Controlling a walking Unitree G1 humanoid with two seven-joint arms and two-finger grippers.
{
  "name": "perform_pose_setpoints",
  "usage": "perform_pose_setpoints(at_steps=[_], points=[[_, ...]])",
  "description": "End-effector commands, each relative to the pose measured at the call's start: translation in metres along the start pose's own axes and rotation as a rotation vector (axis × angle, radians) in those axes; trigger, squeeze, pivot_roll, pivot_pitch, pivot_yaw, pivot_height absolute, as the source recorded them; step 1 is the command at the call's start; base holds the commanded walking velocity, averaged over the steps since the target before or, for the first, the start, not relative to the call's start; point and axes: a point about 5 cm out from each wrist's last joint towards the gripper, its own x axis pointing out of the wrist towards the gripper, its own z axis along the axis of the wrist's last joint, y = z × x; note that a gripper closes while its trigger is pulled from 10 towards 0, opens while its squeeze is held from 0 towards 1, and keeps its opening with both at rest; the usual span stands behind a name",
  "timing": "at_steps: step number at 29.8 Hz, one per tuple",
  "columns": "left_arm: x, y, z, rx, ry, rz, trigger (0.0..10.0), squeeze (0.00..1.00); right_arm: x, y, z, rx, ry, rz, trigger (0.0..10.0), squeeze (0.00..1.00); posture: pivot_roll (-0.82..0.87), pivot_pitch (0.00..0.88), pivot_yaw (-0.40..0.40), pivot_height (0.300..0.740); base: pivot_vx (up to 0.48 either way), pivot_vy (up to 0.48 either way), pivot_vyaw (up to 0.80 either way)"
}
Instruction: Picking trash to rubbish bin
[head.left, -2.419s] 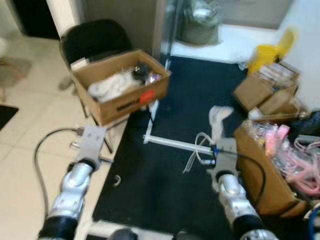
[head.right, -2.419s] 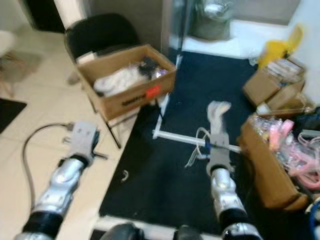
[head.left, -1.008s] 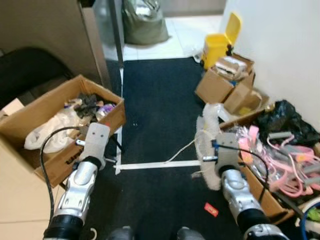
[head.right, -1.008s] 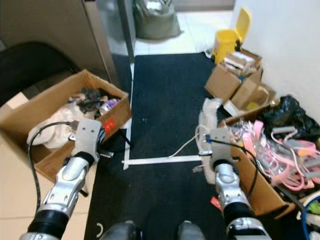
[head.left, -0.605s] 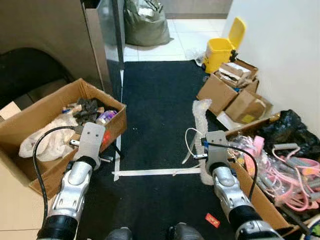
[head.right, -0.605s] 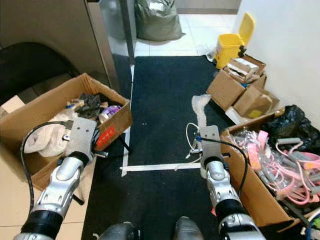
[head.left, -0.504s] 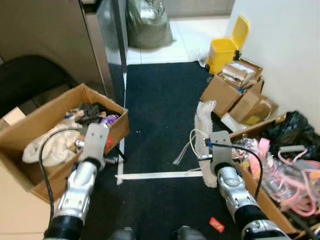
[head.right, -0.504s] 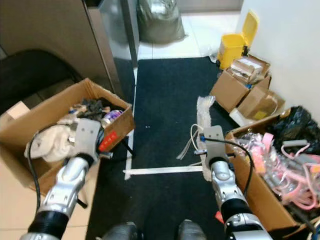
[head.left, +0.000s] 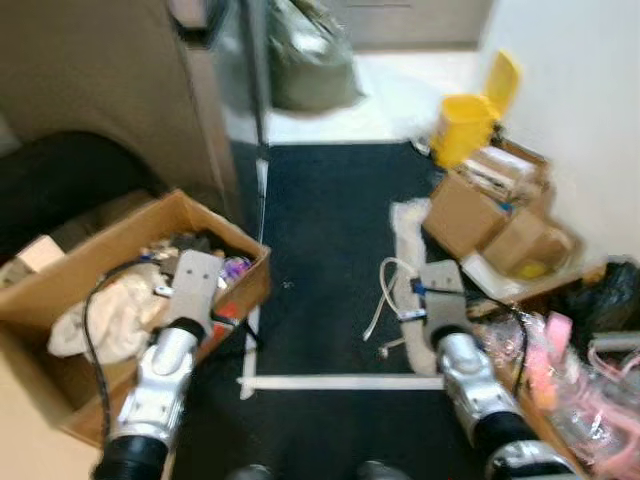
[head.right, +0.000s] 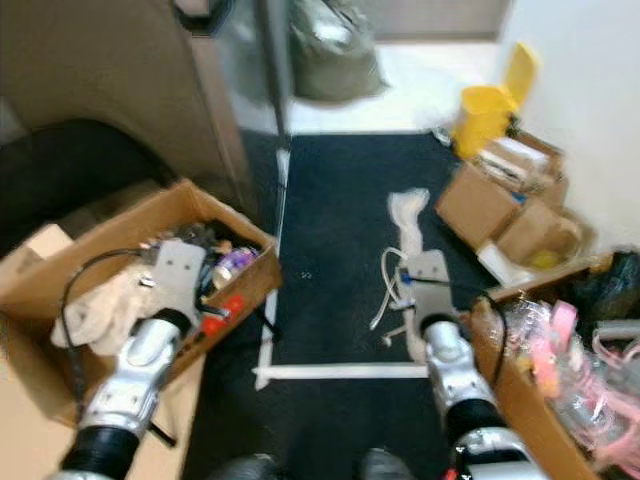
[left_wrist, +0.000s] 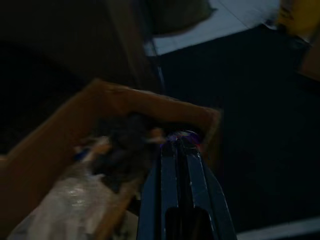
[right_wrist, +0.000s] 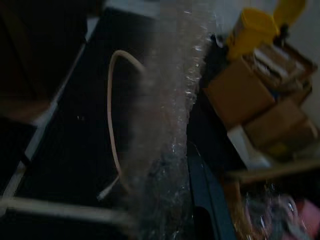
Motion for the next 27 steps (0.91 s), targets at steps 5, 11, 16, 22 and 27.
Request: perform_pose_setpoints(at_steps=[5, 11, 16, 22, 27], points=[[-0.002, 0.004, -0.003, 0.006, 0.011, 0.007, 10.0, 0.0, 0.004, 0.007, 0.018, 0.042, -0.086, 0.029, 10.0, 0.0, 0.07, 0.04, -0.011, 0.74, 0.307, 0.0, 0.57], [-0.003, 0.003, -0.003, 0.008, 0.011, 0.005, 10.0, 0.0, 0.007, 0.007, 0.025, 0.054, -0.103, 0.032, 10.0, 0.0, 0.07, 0.046, -0.014, 0.74, 0.307, 0.0, 0.57], [-0.003, 0.004, -0.003, 0.011, 0.01, 0.006, 10.0, 0.0, 0.008, 0.006, 0.034, 0.118, -0.133, 0.031, 10.0, 0.0, 0.07, 0.049, -0.015, 0.74, 0.306, 0.0, 0.57], [-0.003, 0.004, -0.003, 0.011, 0.01, 0.005, 10.0, 0.0, 0.01, 0.004, 0.056, 0.356, -0.219, 0.061, 10.0, 0.0, 0.07, 0.053, -0.014, 0.74, 0.306, 0.0, 0.56], [-0.003, 0.003, -0.002, 0.01, 0.01, 0.004, 10.0, 0.0, 0.009, 0.005, 0.069, 0.446, -0.274, 0.127, 10.0, 0.0, 0.07, 0.055, -0.016, 0.74, 0.301, 0.0, 0.55]])
